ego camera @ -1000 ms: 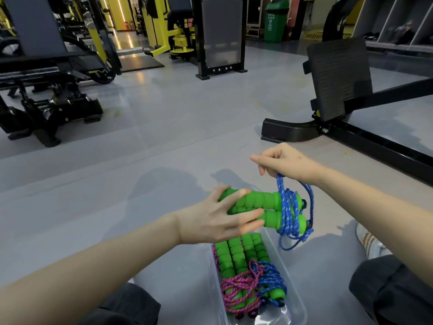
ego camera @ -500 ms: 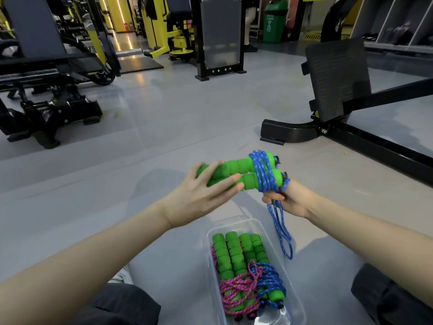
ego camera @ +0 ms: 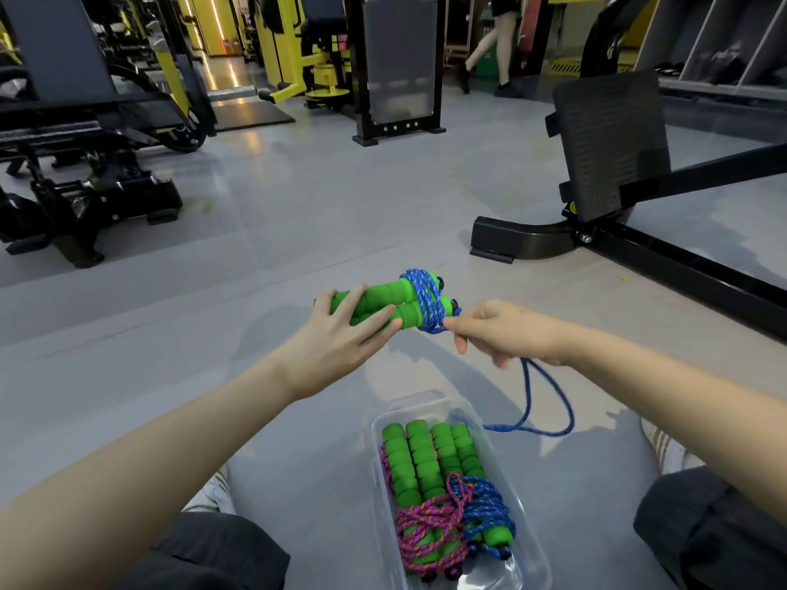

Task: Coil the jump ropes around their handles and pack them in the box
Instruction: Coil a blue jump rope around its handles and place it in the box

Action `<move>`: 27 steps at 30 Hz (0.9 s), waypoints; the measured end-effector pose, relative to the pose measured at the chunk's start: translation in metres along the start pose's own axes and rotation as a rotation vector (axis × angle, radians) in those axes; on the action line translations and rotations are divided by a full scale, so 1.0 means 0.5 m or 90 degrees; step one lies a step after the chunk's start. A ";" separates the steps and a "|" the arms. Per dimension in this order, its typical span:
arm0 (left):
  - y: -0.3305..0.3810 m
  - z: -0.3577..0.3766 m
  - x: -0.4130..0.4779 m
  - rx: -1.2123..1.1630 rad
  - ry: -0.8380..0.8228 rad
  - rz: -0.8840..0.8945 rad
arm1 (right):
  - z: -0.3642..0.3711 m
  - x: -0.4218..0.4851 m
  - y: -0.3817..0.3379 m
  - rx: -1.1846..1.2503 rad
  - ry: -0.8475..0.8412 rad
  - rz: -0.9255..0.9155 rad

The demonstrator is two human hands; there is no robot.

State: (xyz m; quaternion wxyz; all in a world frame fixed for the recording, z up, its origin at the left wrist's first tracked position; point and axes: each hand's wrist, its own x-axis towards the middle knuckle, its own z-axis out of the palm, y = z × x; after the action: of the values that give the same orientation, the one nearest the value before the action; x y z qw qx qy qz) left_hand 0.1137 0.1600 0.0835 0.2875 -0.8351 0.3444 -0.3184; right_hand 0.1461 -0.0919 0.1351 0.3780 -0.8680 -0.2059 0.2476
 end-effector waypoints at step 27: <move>0.071 -0.086 0.068 -0.153 0.257 0.135 | -0.084 0.013 0.061 0.223 0.078 -0.100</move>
State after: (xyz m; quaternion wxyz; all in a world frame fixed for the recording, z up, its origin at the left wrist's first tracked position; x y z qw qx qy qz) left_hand 0.0874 0.1017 0.0976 0.1438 -0.7421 0.5156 -0.4034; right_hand 0.1810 -0.1308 0.1349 0.5530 -0.7839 -0.2032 0.1961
